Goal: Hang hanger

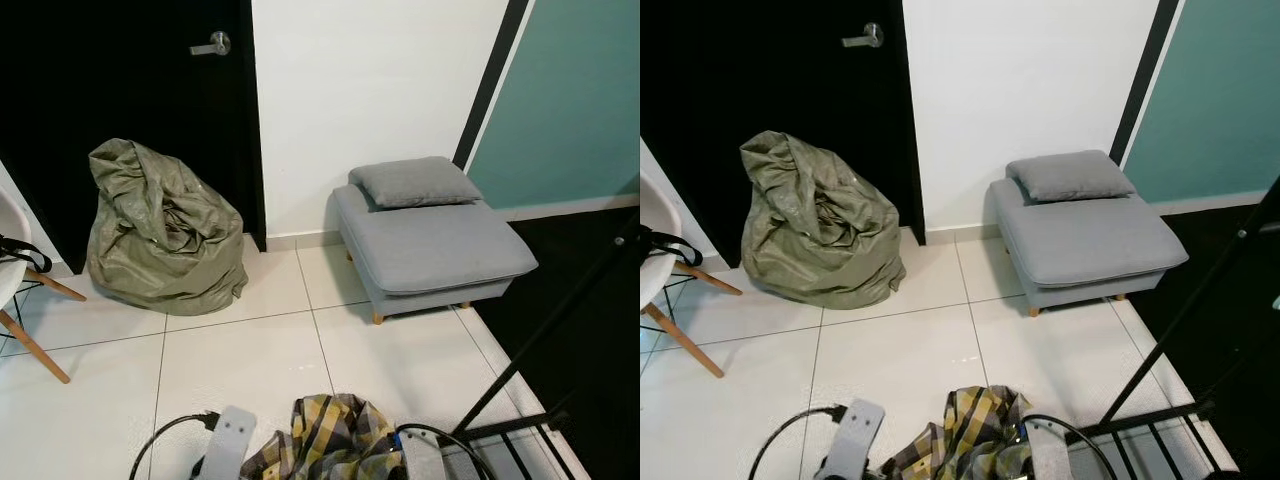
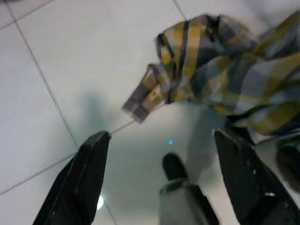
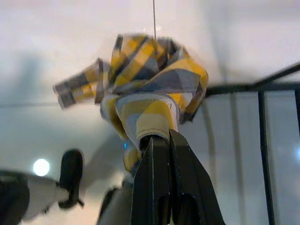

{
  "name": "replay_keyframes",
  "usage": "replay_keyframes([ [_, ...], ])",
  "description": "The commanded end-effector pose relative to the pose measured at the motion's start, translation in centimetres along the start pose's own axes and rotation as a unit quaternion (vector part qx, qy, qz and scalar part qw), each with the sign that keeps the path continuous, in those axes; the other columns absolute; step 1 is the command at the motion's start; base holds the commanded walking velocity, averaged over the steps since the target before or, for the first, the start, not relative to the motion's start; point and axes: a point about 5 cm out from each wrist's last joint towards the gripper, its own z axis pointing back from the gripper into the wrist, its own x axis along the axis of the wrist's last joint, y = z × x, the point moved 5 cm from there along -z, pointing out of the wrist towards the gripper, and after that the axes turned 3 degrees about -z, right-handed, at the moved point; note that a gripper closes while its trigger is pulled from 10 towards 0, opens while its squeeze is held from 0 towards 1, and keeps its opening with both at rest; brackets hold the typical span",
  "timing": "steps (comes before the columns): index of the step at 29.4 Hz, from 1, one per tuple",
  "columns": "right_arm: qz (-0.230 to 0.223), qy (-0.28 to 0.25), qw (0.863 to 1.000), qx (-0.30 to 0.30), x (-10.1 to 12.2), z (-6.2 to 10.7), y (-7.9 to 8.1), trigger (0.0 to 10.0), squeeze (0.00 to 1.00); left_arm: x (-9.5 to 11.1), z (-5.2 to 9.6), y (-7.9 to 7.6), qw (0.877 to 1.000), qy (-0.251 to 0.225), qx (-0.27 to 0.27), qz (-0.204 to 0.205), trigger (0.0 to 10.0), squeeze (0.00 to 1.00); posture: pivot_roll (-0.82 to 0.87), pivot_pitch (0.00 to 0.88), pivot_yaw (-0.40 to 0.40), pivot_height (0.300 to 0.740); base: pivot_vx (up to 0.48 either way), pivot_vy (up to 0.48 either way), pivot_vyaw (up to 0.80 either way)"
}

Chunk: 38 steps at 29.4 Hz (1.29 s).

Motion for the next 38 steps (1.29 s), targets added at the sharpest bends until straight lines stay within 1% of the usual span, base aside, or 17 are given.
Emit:
replay_keyframes([
  [1, -0.007, -0.004, 1.0, 0.001, 0.5, -0.1, 0.3, 10.0, 0.0, -1.1, 0.3, 1.1, 1.0, 0.024, 0.012, -0.004, 10.0, 0.0, 0.0, 0.209, -0.024, 0.74, 0.0, 0.0, 0.0],
  [2, -0.006, -0.003, 1.0, 0.0, 0.7, -0.2, 0.3, 10.0, 0.0, -1.3, 0.3, 1.4, 0.999, 0.03, 0.016, 0.002, 10.0, 0.0, 0.0, 0.209, -0.024, 0.74, 0.0, 0.0, 0.0],
  [4, -0.006, -0.003, 1.0, 0.0, 0.7, -0.2, 0.3, 10.0, 0.0, -1.3, 0.3, 1.4, 0.999, 0.03, 0.016, 0.002, 10.0, 0.0, 0.0, 0.209, -0.024, 0.74, 0.0, 0.0, 0.0],
  [7, -0.01, -0.012, 1.0, -0.004, 2.1, -0.7, 0.3, 10.0, 0.0, -0.7, 0.2, 3.7, 0.998, 0.034, 0.045, 0.007, 10.0, 0.0, 0.02, 0.198, -0.014, 0.74, 0.0, 0.0, 0.0],
  [10, -0.021, -0.023, 0.999, -0.005, 3.2, -1.0, 0.5, 10.0, 0.0, 0.4, 0.0, 5.1, 0.998, 0.027, 0.061, 0.022, 10.0, 0.0, 0.03, 0.193, -0.012, 0.74, 0.0, 0.0, 0.0],
  [11, -0.021, -0.023, 0.999, -0.005, 3.2, -1.0, 0.5, 10.0, 0.0, 0.4, 0.0, 5.1, 0.998, 0.027, 0.061, 0.022, 10.0, 0.0, 0.03, 0.193, -0.012, 0.74, 0.0, 0.0, 0.0],
  [14, -0.008, -0.037, 0.999, -0.005, 4.1, -1.0, 0.6, 10.0, 0.0, 1.9, -0.1, 5.7, 0.997, 0.005, 0.065, 0.04, 10.0, 0.0, 0.03, 0.177, -0.019, 0.74, 0.0, 0.0, 0.0],
  [16, -0.001, -0.04, 0.999, -0.005, 4.4, -0.9, 0.6, 10.0, 0.0, 2.4, -0.1, 5.9, 0.997, 0.0, 0.064, 0.043, 10.0, 0.0, 0.03, 0.17, -0.021, 0.74, 0.0, 0.0, 0.0],
  [17, -0.001, -0.04, 0.999, -0.005, 4.4, -0.9, 0.6, 10.0, 0.0, 2.4, -0.1, 5.9, 0.997, 0.0, 0.064, 0.043, 10.0, 0.0, 0.03, 0.17, -0.021, 0.74, 0.0, 0.0, 0.0],
  [20, -0.002, -0.058, 0.998, -0.007, 5.8, -0.8, 0.7, 10.0, 0.0, 3.8, 0.0, 6.5, 0.998, -0.011, 0.063, 0.025, 10.0, 0.0, 0.01, 0.172, -0.021, 0.74, 0.0, 0.0, 0.0],
  [26, -0.019, -0.081, 0.996, -0.016, 6.9, -0.7, 0.4, 10.0, 0.0, 5.2, 0.0, 6.6, 0.997, -0.026, 0.071, 0.032, 10.0, 0.0, 0.01, 0.175, -0.013, 0.74, 0.0, 0.0, 0.0],
  [31, -0.027, -0.08, 0.996, -0.018, 7.0, -0.7, 0.3, 10.0, 0.0, 5.6, -0.2, 6.7, 0.996, -0.028, 0.079, 0.025, 10.0, 0.0, 0.0, 0.174, -0.006, 0.74, 0.0, 0.0, 0.0],
  [32, -0.013, -0.083, 0.996, -0.019, 7.1, -0.7, 0.2, 10.0, 0.0, 5.3, -0.2, 6.6, 0.996, -0.011, 0.076, 0.035, 10.0, 0.0, 0.0, 0.168, 0.006, 0.74, 0.0, 0.0, 0.0],
  [33, 0.004, -0.088, 0.996, -0.02, 7.3, -0.6, 0.2, 10.0, 0.0, 5.5, -0.2, 6.4, 0.996, -0.015, 0.073, 0.042, 10.0, 0.0, -0.01, 0.169, 0.009, 0.74, 0.0, 0.0, 0.0],
  [36, 0.015, -0.092, 0.995, -0.02, 7.5, -0.4, 0.2, 10.0, 0.0, 5.7, -0.2, 6.2, 0.996, -0.019, 0.071, 0.048, 10.0, 0.0, -0.01, 0.168, 0.007, 0.74, 0.0, 0.0, 0.0],
  [37, 0.016, -0.111, 0.993, -0.02, 9.0, -0.1, 0.0, 10.0, 0.0, 6.6, -0.2, 5.6, 0.997, -0.041, 0.062, 0.037, 10.0, 0.0, -0.02, 0.169, -0.021, 0.74, 0.0, 0.0, 0.0],
  [38, 0.015, -0.121, 0.992, -0.021, 9.7, 0.0, 0.0, 10.0, 0.0, 6.9, -0.2, 5.5, 0.997, -0.044, 0.059, 0.033, 10.0, 0.0, -0.02, 0.171, -0.024, 0.74, 0.0, 0.0, 0.0],
])
